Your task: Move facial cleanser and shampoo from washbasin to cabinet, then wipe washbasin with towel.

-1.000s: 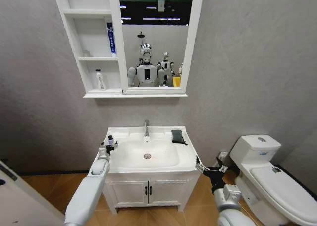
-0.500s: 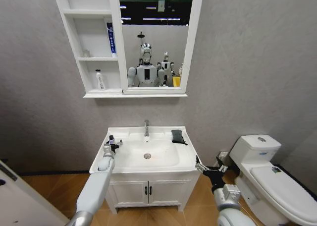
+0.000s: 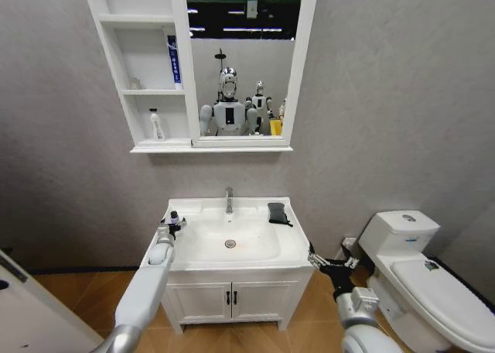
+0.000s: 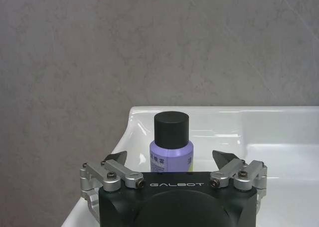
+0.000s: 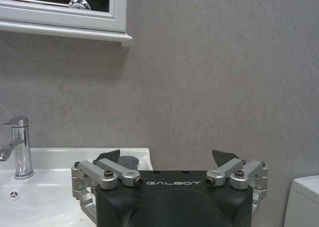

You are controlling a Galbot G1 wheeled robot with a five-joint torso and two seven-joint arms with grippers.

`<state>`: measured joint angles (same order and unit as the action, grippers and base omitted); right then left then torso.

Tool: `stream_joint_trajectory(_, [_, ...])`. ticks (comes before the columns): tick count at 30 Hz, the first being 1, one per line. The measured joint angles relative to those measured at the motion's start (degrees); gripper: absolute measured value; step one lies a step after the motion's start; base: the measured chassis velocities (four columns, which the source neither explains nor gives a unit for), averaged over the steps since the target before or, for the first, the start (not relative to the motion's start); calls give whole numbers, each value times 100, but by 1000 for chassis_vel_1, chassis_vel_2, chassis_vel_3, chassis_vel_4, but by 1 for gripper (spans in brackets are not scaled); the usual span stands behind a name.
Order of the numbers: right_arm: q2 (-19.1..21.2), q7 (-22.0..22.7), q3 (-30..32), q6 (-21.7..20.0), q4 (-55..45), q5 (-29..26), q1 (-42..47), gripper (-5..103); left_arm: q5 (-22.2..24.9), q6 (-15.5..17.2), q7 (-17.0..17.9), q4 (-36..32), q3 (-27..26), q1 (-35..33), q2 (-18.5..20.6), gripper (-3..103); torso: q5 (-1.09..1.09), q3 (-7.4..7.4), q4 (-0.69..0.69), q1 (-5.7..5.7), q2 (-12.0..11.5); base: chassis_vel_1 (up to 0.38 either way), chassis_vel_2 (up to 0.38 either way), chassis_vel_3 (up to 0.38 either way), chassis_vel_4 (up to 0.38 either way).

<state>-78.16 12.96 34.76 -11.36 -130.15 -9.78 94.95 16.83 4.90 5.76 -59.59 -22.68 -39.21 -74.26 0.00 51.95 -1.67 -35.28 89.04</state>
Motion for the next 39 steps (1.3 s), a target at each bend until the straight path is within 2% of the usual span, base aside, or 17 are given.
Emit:
stream_joint_trajectory(14, [-5, -5, 54, -4, -47, 23, 83, 100, 112, 0, -225, 8, -10, -10, 74, 44, 0, 0, 0, 0, 0, 0, 0, 0, 0])
stream_joint_trajectory(18, [-1, -5, 58, -8, -63, 23, 99, 100, 230, 69, -230, -184, -25, -77, 153, 43, -1, 0, 0, 0, 0, 0, 0, 0, 0])
stream_joint_trajectory(21, [1, -4, 45, -32, -85, 24, 107, 100, 408, 266, -92, -890, -42, -351, 372, 43, -2, 0, -1, -1, 0, 0, 0, 0, 0])
stream_joint_trajectory(22, [0, -2, 35, -51, -96, 25, 112, 100, 495, 448, 138, -1503, -62, -560, 531, 43, -2, 0, 1, -1, 0, 0, 0, 0, 0])
stream_joint_trajectory(23, [0, -2, 35, -51, -96, 25, 112, 100, 495, 448, 138, -1503, -62, -560, 531, 43, -2, 0, 1, -1, 0, 0, 0, 0, 0])
stream_joint_trajectory(25, [-6, -2, 16, -62, -95, 41, 111, 100, 725, 848, 609, -2679, -86, -858, 863, 43, -1, 0, 2, 0, 0, 0, 0, 0, 0])
stream_joint_trajectory(26, [-6, -2, 16, -62, -95, 41, 111, 100, 725, 848, 609, -2679, -86, -858, 863, 43, -1, 0, 2, 0, 0, 0, 0, 0, 0])
stream_joint_trajectory(27, [-13, -3, 7, -62, -79, 69, 109, 100, 1021, 1171, 933, -3361, -88, -949, 1115, 43, -1, -1, 4, 1, 0, 0, 0, 0, 0])
stream_joint_trajectory(28, [-39, -25, -9, -26, -21, 163, 98, 100, 1846, 1909, 1555, -4540, -60, -870, 1595, 43, -1, -1, 3, 1, 0, 0, 0, 0, 0])
stream_joint_trajectory(29, [-39, -25, -9, -26, -21, 163, 98, 100, 1846, 1909, 1555, -4540, -60, -870, 1595, 43, -1, -1, 3, 1, 0, 0, 0, 0, 0])
stream_joint_trajectory(31, [-93, -93, -55, 62, 80, 303, 53, 100, 3441, 2863, 2436, -5687, 60, -154, 2545, 43, 2, -2, -1, 2, 1, 0, 0, 0, 0])
stream_joint_trajectory(32, [-93, -93, -55, 62, 80, 303, 53, 100, 3441, 2863, 2436, -5687, 60, -154, 2545, 43, 2, -2, -1, 2, 1, 0, 0, 0, 0])
stream_joint_trajectory(33, [-109, -101, -78, 65, 80, 310, 37, 100, 3978, 3094, 2654, -5850, 136, 257, 2883, 43, 2, -2, 0, 2, 1, 0, 0, 0, 0])
stream_joint_trajectory(34, [-109, -101, -78, 65, 80, 310, 37, 100, 3978, 3094, 2654, -5850, 136, 257, 2883, 43, 2, -2, 0, 2, 1, 0, 0, 0, 0])
stream_joint_trajectory(35, [-121, -113, -97, 65, 67, 311, 18, 100, 4621, 3310, 2796, -5843, 335, 910, 3236, 43, 1, -1, 3, 2, 0, 0, 0, 0, 0])
stream_joint_trajectory(36, [-121, -113, -97, 65, 67, 311, 18, 100, 4621, 3310, 2796, -5843, 335, 910, 3236, 43, 1, -1, 3, 2, 0, 0, 0, 0, 0])
stream_joint_trajectory(39, [-119, -115, -73, 84, 27, 302, 20, 100, 5073, 3364, 2586, -5158, 1173, 2253, 3421, 43, -1, -1, 2, 1, 1, 0, 0, 0, 0])
